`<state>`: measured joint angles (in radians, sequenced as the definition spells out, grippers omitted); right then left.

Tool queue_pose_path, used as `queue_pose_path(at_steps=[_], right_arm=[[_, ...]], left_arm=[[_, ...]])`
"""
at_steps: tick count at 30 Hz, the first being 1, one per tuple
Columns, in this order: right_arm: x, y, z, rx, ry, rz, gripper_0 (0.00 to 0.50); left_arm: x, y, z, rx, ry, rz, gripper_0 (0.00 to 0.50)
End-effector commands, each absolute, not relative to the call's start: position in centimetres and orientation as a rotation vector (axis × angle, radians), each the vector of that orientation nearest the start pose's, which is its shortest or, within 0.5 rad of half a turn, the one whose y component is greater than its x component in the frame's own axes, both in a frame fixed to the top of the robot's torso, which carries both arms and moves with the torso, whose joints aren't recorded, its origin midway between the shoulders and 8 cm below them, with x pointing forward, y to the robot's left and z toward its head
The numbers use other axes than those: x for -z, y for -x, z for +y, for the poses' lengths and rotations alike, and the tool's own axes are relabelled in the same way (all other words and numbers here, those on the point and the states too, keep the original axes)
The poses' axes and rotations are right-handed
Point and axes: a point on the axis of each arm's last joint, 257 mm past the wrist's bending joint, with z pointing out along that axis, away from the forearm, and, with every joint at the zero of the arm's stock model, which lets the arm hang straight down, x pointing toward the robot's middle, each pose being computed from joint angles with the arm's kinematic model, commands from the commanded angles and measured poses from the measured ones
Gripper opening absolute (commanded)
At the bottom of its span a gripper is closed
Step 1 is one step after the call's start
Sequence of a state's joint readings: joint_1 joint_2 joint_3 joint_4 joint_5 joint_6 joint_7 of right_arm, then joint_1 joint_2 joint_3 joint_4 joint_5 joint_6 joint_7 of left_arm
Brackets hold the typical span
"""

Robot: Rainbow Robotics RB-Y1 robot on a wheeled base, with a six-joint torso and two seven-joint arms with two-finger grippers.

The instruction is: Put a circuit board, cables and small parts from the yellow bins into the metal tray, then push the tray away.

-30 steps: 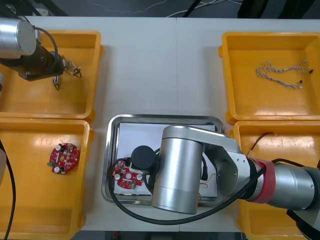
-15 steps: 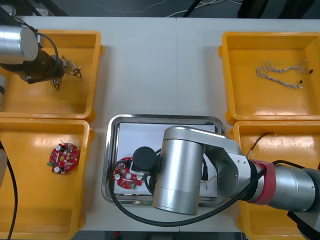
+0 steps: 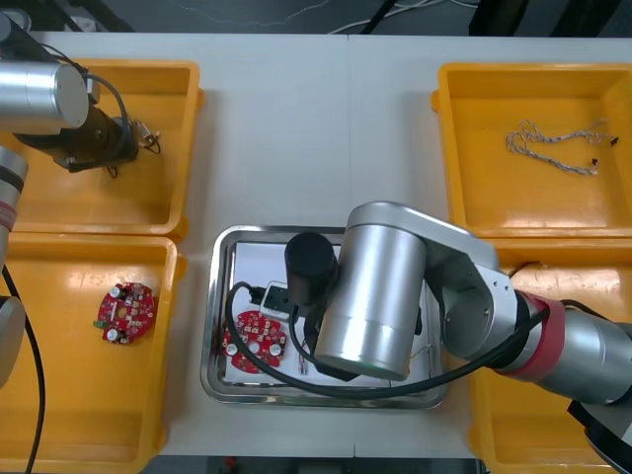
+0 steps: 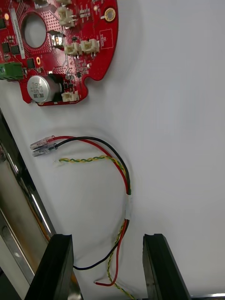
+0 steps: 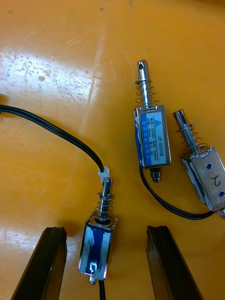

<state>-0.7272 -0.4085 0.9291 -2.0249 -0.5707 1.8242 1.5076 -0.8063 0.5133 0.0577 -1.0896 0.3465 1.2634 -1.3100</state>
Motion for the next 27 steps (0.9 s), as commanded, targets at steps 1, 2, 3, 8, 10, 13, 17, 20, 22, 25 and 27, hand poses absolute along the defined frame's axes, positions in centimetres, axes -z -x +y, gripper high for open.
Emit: queue_pose_path(at_steps=[1, 2, 3, 8, 10, 13, 17, 20, 22, 25, 27], right_arm=[[24.3, -35.1, -3.5, 0.119, 1.566, 2.335, 0.430], [23.8, -35.2, -4.0, 0.103, 1.545, 2.352, 0.431], [23.2, -35.4, -4.3, 0.092, 1.525, 2.364, 0.430], [20.3, -36.3, -6.3, 0.045, 1.390, 2.422, 0.430], [19.3, -36.5, -6.7, 0.016, 1.329, 2.437, 0.431], [17.9, -36.7, -7.6, -0.023, 1.206, 2.471, 0.431], [16.2, -37.3, -8.9, -0.068, 1.003, 2.522, 0.429], [15.6, -37.6, -10.2, -0.100, 0.848, 2.559, 0.428], [15.3, -37.9, -11.1, -0.109, 0.769, 2.575, 0.429], [14.7, -38.3, -13.2, -0.118, 0.631, 2.593, 0.429], [14.5, -38.4, -14.6, -0.122, 0.548, 2.604, 0.430]], left_arm=[[17.4, -64.2, 33.9, -0.053, 0.158, 2.422, 0.458], [17.4, -64.2, 33.8, -0.051, 0.158, 2.422, 0.412], [17.4, -64.2, 33.8, -0.052, 0.157, 2.422, 0.370], [17.4, -64.1, 33.8, -0.050, 0.157, 2.424, 0.061], [17.4, -64.1, 33.7, -0.048, 0.157, 2.424, 0.000], [17.5, -64.1, 33.7, -0.046, 0.157, 2.428, 0.000], [17.6, -63.9, 33.8, -0.047, 0.153, 2.437, 0.000], [17.3, -63.4, 34.1, -0.048, 0.156, 2.452, 0.000], [17.0, -62.9, 34.4, -0.047, 0.160, 2.467, 0.000], [16.3, -61.8, 34.6, -0.047, 0.161, 2.493, 0.000], [15.9, -61.1, 34.6, -0.042, 0.159, 2.504, 0.000]])
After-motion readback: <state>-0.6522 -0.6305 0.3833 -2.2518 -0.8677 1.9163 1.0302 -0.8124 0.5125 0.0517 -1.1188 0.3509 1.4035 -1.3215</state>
